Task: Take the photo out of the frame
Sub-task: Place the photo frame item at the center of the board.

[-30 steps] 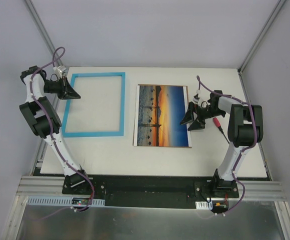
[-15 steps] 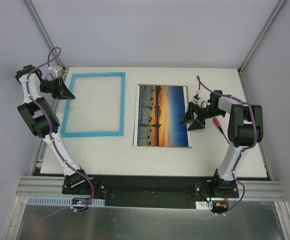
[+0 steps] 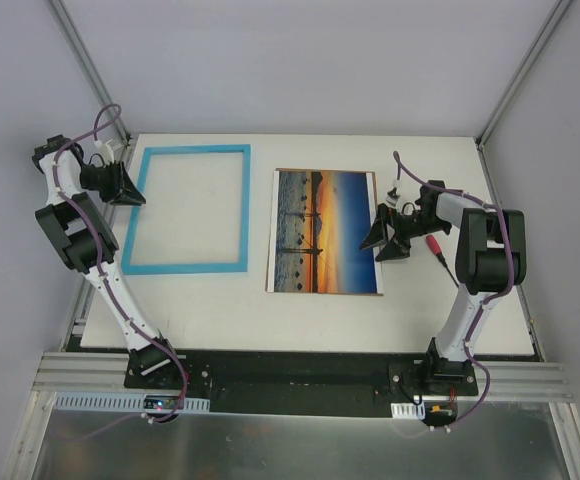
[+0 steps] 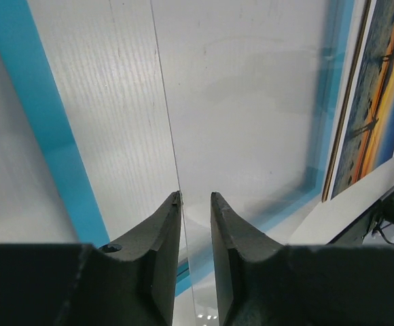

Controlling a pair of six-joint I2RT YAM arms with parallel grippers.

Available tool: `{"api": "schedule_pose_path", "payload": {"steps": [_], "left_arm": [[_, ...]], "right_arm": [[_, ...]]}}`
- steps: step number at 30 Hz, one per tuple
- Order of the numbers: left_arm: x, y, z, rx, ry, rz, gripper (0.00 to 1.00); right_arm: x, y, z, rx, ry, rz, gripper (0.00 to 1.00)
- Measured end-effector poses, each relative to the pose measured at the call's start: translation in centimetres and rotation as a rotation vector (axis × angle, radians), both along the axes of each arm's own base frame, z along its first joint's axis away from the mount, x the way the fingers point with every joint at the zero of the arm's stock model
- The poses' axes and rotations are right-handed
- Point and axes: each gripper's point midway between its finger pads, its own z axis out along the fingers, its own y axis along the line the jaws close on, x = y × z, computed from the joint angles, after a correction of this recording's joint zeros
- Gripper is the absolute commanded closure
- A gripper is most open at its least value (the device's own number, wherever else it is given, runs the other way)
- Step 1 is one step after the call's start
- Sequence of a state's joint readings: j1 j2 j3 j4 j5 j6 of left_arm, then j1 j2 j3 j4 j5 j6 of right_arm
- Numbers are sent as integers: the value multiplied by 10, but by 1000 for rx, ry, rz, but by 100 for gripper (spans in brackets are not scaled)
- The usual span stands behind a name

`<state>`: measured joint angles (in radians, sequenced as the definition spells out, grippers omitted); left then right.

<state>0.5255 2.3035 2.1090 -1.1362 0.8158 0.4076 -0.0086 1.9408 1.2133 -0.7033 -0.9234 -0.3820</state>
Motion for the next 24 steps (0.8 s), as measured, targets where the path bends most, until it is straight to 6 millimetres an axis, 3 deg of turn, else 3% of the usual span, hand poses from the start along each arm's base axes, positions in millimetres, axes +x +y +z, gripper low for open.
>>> {"api": "schedule_pose_path", "payload": {"steps": [11,18,24], "left_arm": [[7,17,-6,78,-3,40,76],[11,25,-9,98,-7,68,60],[3,17,-16,69,12,69,48]], "right_arm": [[0,0,0,0,0,0,0],[0,0,0,0,0,0,0],[0,0,0,-2,0,0,0]]}}
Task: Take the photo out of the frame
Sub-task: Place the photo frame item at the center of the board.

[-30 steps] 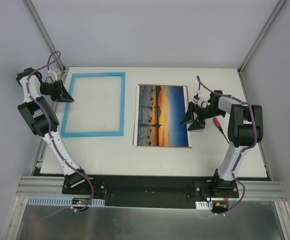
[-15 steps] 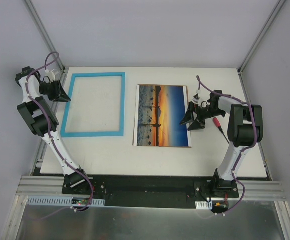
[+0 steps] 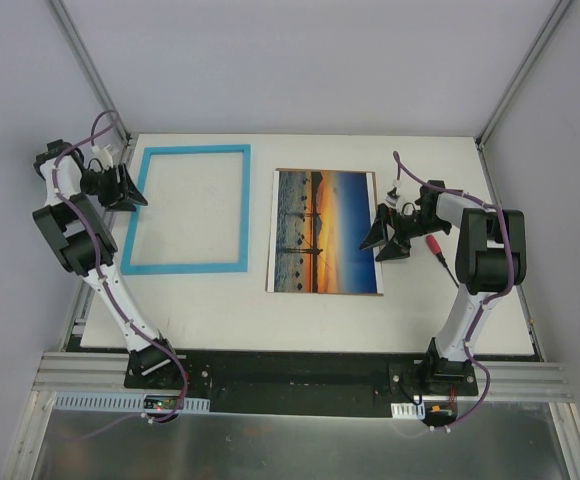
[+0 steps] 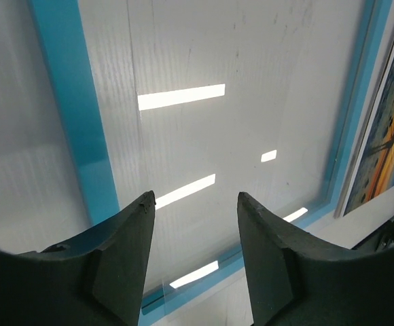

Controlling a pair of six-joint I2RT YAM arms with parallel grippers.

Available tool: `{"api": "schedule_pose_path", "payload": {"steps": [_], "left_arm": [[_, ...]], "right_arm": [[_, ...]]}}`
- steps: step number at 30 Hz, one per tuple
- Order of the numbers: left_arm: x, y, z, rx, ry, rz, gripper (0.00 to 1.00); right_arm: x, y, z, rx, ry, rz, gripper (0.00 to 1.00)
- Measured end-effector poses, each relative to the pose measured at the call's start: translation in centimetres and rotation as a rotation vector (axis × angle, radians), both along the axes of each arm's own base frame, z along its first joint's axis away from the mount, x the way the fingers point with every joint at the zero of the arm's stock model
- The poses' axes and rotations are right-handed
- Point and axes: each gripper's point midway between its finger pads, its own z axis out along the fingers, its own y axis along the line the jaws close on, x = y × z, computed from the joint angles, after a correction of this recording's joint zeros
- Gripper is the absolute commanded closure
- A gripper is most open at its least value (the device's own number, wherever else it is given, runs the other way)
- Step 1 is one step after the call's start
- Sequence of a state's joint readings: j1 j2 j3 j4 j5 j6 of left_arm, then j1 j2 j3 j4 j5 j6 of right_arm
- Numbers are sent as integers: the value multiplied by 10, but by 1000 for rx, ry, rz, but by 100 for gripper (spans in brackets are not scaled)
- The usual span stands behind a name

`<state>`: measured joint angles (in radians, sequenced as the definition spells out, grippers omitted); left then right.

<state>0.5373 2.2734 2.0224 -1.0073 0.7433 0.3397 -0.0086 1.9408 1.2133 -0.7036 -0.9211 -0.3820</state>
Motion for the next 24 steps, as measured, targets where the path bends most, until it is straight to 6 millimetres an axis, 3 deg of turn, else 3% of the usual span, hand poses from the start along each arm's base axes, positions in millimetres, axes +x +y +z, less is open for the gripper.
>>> {"api": "schedule_pose_path", "payload": {"steps": [6,18,20,24], "left_arm": [[-13,-24,10,-16,-9,-29,35],[-25,-125,52,-16,-107,-238,11],[-28,-139,56,-15,-117,-271,1],[-33,-163,63,-12,-135,-325,1]], "right_arm": [[0,-1,-1,-7,0,1,4],[-1,-1,-1,-10,-5,9,4],[-1,-2,-1,-10,-6,10,4],[-2,-3,-1,-19,-9,12,4]]}}
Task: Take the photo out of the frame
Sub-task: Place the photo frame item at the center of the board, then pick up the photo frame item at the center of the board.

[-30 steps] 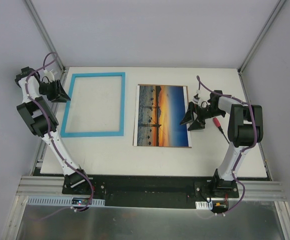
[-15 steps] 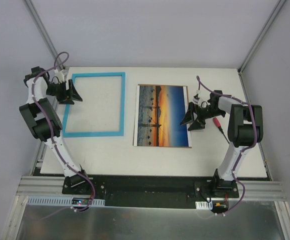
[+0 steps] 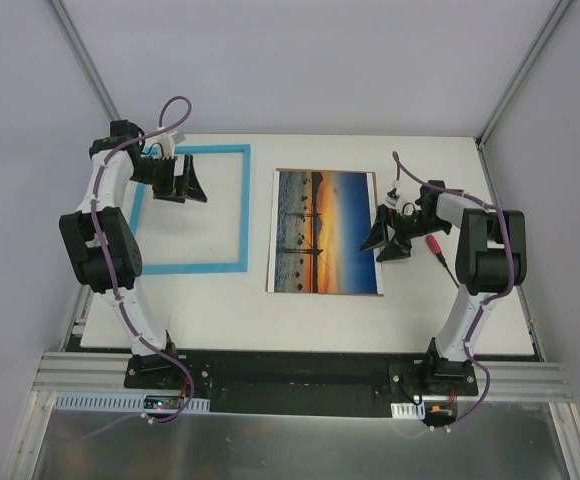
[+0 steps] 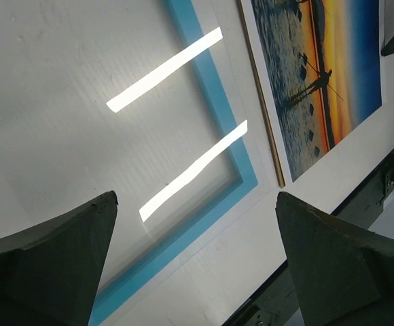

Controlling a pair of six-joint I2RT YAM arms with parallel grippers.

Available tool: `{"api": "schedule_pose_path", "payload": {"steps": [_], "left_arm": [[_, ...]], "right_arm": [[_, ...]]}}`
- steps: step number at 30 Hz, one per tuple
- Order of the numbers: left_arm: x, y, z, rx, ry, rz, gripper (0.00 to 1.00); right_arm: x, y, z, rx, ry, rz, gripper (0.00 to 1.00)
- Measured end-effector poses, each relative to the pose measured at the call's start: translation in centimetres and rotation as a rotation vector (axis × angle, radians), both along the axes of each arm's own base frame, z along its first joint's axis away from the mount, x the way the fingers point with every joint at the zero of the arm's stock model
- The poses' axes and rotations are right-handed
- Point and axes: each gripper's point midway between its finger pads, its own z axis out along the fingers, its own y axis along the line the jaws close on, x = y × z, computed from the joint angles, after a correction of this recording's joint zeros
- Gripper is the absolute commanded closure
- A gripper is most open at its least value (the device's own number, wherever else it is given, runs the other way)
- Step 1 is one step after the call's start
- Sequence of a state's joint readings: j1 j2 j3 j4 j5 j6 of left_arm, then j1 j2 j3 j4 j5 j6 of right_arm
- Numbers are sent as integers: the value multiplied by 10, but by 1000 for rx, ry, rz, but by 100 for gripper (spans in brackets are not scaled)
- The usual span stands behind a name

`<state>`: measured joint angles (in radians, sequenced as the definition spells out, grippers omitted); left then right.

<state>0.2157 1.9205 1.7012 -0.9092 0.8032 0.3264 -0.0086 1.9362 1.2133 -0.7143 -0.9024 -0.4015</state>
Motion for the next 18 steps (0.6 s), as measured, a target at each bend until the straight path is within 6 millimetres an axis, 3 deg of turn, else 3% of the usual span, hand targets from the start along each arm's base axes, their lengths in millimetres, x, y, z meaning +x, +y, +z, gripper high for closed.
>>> {"api": "schedule_pose_path", "payload": {"steps": [8,18], "left_arm": [[-7,-41,4,-6,-8,-87,1],[-35,-138,10,-44,4,-304,1]], "right_arm": [[0,-2,0,-5,0,-3,4],[2,-7,-1,-9,5,-20,4]]}}
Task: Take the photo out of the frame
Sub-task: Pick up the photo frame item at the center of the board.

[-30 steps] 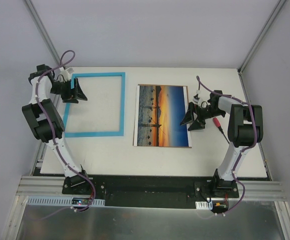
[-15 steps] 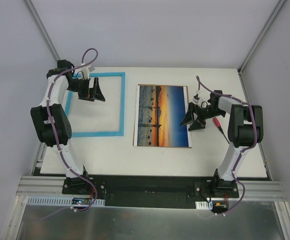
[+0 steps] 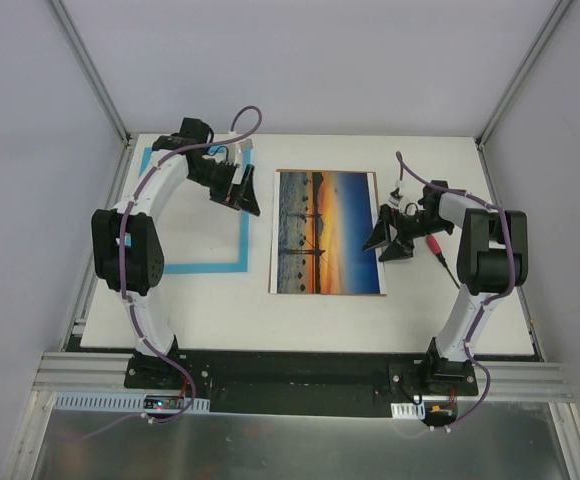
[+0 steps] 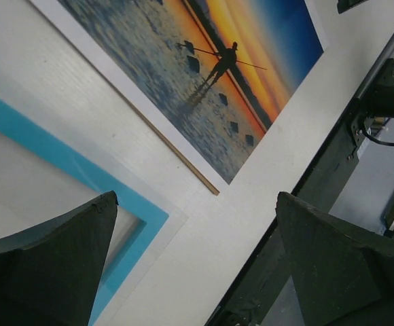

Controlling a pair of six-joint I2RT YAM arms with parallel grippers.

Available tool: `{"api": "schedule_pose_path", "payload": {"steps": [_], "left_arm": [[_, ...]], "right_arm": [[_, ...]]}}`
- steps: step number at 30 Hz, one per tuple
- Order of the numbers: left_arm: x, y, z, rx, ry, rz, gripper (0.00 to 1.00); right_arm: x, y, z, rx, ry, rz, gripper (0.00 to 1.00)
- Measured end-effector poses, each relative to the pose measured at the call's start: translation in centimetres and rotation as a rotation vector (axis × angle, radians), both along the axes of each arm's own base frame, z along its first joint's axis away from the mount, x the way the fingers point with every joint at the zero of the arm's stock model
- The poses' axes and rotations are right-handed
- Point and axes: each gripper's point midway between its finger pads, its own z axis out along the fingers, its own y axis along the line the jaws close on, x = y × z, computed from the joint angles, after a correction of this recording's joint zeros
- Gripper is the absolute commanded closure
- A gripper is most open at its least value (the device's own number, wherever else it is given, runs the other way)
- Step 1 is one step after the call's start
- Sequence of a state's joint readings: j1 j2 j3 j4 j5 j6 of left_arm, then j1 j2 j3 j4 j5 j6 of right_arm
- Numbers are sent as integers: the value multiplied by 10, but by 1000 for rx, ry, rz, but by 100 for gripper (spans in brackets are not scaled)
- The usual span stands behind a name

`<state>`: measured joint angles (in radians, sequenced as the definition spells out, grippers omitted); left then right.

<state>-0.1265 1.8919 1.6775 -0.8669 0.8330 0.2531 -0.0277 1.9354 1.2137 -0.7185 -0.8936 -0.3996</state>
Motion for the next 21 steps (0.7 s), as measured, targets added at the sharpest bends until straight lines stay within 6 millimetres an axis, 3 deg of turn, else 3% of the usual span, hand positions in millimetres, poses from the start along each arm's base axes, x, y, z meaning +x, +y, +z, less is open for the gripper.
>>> {"api": "schedule_pose_path", "payload": {"steps": [7,17,21], "left_arm": [[-5,-44,5,-34,13,-71,1],[-14,-95,-45,-20,155,-117,1],[-10,-99,-59,3,168,-92,1]], "right_arm": [[2,-5,0,-7,1,-16,4],[5,-13,3,-5,-9,-42,4],[7,-13,10,-9,-36,-43,4]]}}
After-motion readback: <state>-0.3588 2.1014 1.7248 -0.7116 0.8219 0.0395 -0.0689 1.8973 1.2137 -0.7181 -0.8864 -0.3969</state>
